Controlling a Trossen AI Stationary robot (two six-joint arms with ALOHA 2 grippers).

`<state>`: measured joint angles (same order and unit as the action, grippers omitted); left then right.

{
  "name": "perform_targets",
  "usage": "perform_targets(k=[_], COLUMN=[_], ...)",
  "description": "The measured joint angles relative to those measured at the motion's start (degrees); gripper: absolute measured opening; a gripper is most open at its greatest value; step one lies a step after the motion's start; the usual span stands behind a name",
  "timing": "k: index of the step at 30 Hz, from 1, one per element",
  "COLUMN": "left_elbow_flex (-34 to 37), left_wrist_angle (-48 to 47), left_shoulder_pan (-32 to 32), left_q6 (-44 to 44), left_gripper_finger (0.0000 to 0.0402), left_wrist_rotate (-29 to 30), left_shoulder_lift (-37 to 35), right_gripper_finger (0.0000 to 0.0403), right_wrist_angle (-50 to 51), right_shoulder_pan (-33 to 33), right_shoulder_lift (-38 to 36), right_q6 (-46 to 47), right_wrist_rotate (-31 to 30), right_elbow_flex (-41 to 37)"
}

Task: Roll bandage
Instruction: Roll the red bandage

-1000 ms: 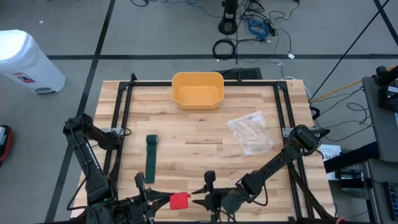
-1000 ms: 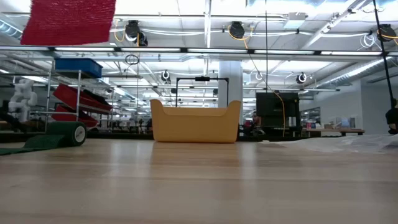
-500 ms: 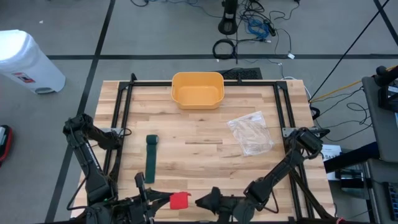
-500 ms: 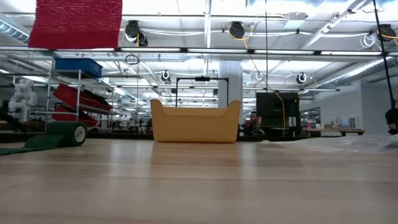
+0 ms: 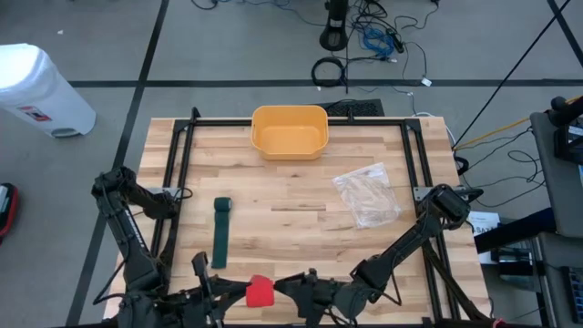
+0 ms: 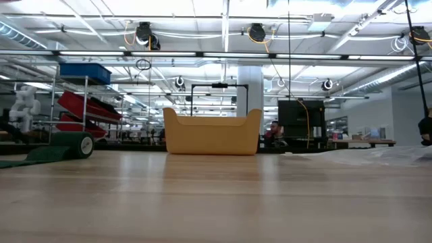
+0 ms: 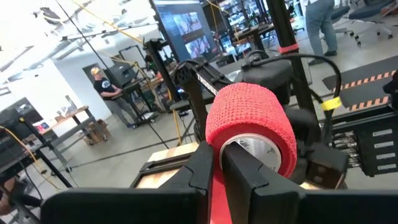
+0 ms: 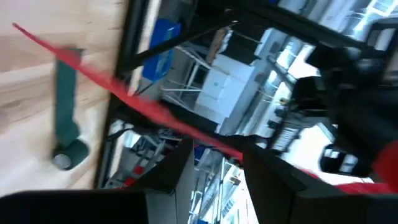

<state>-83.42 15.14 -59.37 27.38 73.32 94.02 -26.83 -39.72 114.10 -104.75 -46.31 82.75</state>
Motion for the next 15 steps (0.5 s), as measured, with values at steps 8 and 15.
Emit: perform_targets(k=[8, 15], left_elbow_flex=[0.00, 0.00], left_wrist_angle=[2.93, 3.45], left_shoulder_pan=[0.00, -0.34], left_q6=[3.41, 3.14], left_gripper_finger=[0.0029, 0.0029], left_wrist_rotate=[0.50, 0.50], left_shoulder_lift=[-0.02, -0.02], right_gripper_finger=[0.0121, 0.0121], right_wrist_angle=[3.09, 21.35], right_shoulder_pan=[-0.11, -0.98], right_shoulder_lift=[-0.09, 1.65], right_q6=[-3.88, -6.88], right_wrist_rotate=[-0.10, -1.36], right_elbow_flex=[6.59, 6.60])
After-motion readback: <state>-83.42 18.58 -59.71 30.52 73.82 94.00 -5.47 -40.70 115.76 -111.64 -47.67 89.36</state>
